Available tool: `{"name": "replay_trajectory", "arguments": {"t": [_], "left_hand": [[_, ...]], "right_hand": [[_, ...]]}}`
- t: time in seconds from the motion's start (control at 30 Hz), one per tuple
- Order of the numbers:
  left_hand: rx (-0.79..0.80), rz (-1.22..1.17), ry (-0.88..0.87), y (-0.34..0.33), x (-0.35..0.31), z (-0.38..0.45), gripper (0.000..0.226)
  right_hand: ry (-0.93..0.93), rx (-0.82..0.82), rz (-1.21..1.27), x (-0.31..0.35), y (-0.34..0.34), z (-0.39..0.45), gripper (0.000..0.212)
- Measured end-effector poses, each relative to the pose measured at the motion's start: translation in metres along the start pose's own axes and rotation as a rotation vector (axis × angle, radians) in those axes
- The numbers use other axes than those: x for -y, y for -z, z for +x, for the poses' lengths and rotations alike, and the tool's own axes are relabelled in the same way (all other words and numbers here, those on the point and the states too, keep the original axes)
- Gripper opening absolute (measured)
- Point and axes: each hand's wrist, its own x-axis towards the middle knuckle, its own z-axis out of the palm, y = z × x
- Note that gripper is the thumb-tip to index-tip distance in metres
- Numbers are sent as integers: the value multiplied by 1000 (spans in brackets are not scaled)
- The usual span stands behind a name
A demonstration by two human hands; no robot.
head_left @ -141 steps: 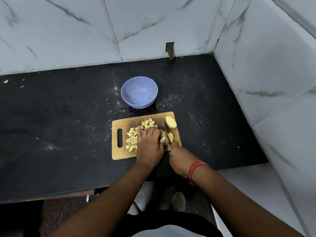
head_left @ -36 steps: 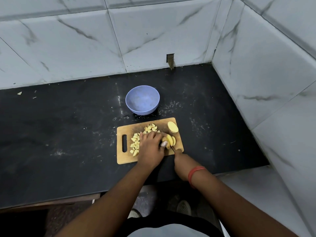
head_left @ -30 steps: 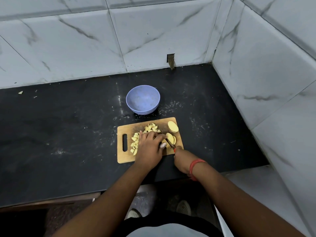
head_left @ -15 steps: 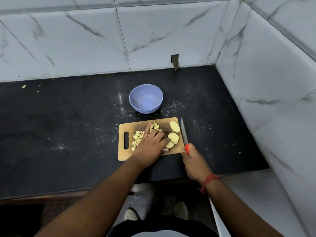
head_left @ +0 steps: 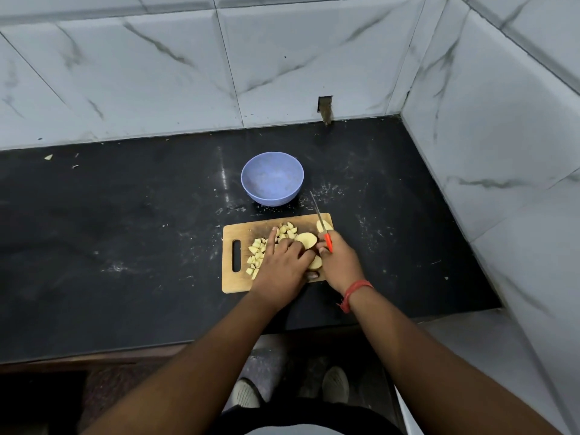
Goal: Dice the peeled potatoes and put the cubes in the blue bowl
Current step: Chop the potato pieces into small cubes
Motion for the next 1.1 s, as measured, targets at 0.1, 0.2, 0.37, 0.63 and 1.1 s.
{"name": "replay_trajectory", "arguments": {"t": [0.1, 0.2, 0.37, 0.63, 1.1], "left_hand": [[-13, -25, 51, 3, -3, 0, 33], [-48, -87, 124, 1, -10, 1, 38], [-91, -278, 299, -4, -25, 6, 31], [-84, -279, 323, -2, -15, -1, 45], [64, -179, 35, -6, -5, -18, 62]], "right_hand": [[11, -70, -2, -13, 4, -13, 22], [-63, -21, 143, -21, 1, -22, 21], [-108, -76, 418, -12, 8, -23, 18], [-17, 13, 273, 0, 5, -11, 17], [-9, -76, 2, -17, -3, -21, 23]]}}
